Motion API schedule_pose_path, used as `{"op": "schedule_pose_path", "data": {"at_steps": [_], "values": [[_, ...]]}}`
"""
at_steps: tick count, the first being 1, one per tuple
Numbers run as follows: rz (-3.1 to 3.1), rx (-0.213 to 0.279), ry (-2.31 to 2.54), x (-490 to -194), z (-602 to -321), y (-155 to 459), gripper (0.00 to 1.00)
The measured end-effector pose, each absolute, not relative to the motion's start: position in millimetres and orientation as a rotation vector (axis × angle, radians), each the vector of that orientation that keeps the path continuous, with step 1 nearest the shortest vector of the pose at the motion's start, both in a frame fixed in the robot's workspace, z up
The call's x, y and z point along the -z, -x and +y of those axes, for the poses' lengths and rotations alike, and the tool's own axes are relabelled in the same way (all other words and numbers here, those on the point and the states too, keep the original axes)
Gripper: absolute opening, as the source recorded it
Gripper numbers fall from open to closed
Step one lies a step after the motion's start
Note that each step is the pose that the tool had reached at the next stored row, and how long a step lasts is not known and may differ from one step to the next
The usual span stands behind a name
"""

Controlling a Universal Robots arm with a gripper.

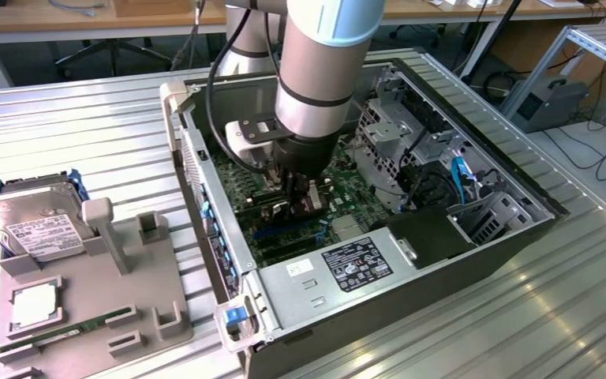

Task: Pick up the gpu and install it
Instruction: 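Insert the gpu into the slot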

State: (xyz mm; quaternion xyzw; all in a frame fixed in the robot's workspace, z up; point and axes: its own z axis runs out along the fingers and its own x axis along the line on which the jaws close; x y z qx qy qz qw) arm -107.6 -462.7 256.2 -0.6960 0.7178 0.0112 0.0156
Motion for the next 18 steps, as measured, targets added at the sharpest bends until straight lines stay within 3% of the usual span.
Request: {"op": "schedule_pose_path", "data": {"at_steps": [12,13,15,16,18], "values": [[2.229,-0.033,2.171,-256.0,-462.6,107.6,0.27],[2.229,-0.032,2.172,-256.4,-462.7,107.5,0.40],[2.229,-0.032,2.172,-266.4,-462.7,107.5,0.40],[2.229,-0.032,2.172,-266.4,-462.7,107.5,0.26],[2.210,-0.027,2.196,-266.4,-463.0,107.1,0.26]]}}
